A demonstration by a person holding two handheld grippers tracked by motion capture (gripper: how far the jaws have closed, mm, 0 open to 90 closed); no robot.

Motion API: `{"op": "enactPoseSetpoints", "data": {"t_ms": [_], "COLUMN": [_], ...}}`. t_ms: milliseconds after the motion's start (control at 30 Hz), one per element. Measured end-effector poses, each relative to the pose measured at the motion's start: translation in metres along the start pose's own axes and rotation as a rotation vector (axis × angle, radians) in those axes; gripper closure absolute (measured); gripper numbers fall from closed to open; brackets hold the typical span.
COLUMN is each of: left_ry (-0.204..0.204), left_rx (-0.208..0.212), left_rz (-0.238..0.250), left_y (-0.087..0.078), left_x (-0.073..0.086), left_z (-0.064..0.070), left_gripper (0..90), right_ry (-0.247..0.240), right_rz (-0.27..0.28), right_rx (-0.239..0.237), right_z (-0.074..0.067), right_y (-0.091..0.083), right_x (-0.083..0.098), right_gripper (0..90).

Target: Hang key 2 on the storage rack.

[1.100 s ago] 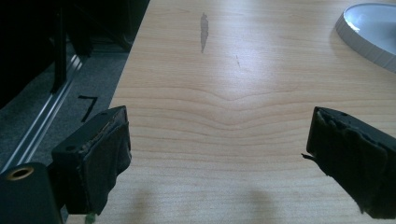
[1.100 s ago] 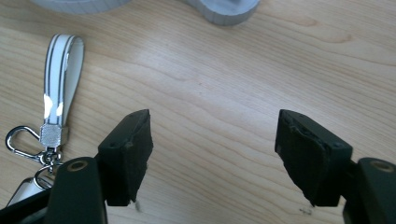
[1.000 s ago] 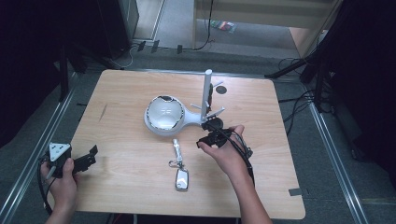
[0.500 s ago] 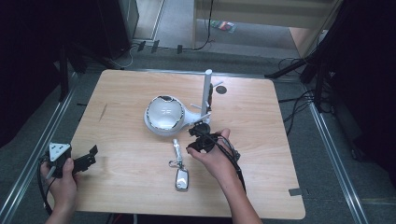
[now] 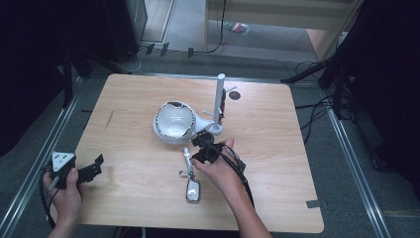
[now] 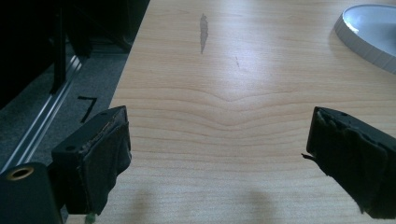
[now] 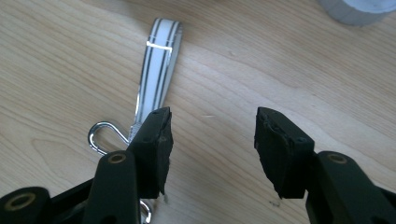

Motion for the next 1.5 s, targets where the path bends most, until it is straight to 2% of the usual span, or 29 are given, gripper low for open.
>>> {"op": "enactPoseSetpoints", "data": {"t_ms": [300, 733, 1100, 1400, 1500], "left_ry": [0.002, 0.002, 0.001, 0.004, 0.001], "left_rx": [0.001, -0.001, 0.0, -0.001, 0.0], "left_rz": [0.0, -0.005, -0.006, -0.008, -0.006], "left_y": [0.0, 0.0, 0.0, 0.0, 0.0], "left_x": [0.0, 0.0, 0.0, 0.0, 0.0], "left_z": [0.0, 0.0, 0.0, 0.0, 0.0], "left_gripper": [6.7, 6.7, 6.7, 6.7, 6.7], "right_ry": [-0.001, -0.024, -0.009, -0.019, -0.01], "right_rz": [0.0, 0.006, 0.001, -0.025, -0.027], "right_rx": [-0.029, -0.041, 0.011, 0.023, 0.008], "right_z": [-0.013, -0.033, -0.034, -0.037, -0.036], "right_y": [0.005, 0.017, 0.029, 0.037, 0.037], "right_x": [-0.005, -0.015, -0.02, -0.018, -0.018], "right_gripper": [50.9, 57.9, 66.1, 70.7, 74.8]}}
Point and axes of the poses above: each handheld gripper's, and its own axes: y roughly forward along the jaws, x roughly out of its underside, z roughly to its right, the point moved 5 cm from there along y, roughly forward along the jaws, and after that the axes turned 2 degrees about z, right-handed, at the moved point
